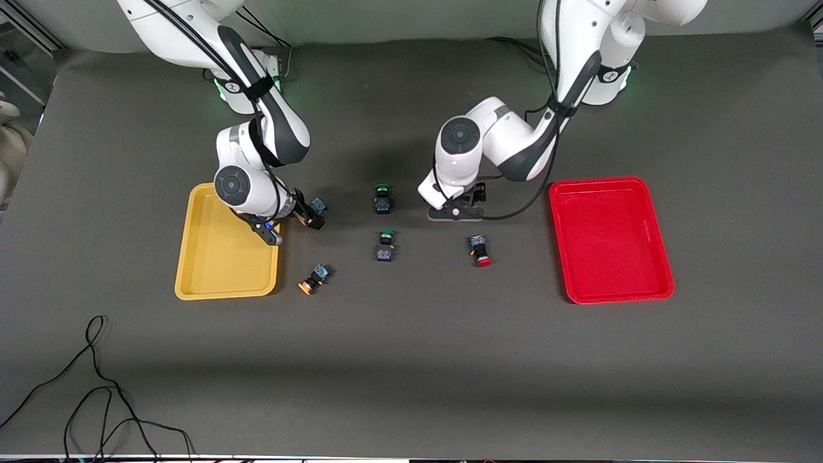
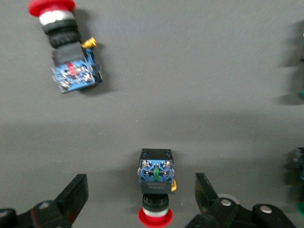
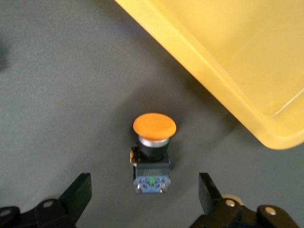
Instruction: Place red and yellow buttons in trays
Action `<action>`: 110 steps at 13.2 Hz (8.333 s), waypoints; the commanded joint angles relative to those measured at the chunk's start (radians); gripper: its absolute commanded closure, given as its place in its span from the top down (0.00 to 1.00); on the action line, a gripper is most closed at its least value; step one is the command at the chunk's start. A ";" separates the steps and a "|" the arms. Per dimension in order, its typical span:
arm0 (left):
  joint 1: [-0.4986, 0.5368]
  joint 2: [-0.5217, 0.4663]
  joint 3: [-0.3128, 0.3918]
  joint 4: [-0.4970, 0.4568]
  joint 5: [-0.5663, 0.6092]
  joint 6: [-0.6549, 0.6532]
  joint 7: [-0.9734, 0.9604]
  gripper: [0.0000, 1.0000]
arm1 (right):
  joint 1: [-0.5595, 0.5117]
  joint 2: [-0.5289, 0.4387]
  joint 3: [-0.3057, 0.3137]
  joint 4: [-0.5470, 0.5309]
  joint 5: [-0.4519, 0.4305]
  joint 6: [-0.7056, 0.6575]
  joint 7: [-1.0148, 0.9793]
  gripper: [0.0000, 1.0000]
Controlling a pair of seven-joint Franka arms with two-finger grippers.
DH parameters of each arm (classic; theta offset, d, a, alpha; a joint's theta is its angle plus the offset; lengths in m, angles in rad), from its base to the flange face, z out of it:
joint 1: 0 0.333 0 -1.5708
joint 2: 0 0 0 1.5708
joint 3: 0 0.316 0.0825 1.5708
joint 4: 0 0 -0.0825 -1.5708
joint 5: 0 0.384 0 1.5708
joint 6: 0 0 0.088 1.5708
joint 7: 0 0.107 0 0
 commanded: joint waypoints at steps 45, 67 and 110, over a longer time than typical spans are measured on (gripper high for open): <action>0.544 -0.142 0.000 0.106 -0.021 -0.372 0.425 0.99 | 0.037 -0.168 -0.441 -0.023 -0.114 -0.220 -0.392 0.15; 0.180 0.219 0.000 0.273 0.011 -0.079 -0.082 0.06 | 0.259 0.048 -0.473 0.480 0.015 -0.321 -0.181 1.00; 0.765 -0.396 -0.007 0.402 -0.024 -0.930 0.893 0.99 | 0.285 0.246 -0.634 0.233 0.234 -0.057 -0.582 0.24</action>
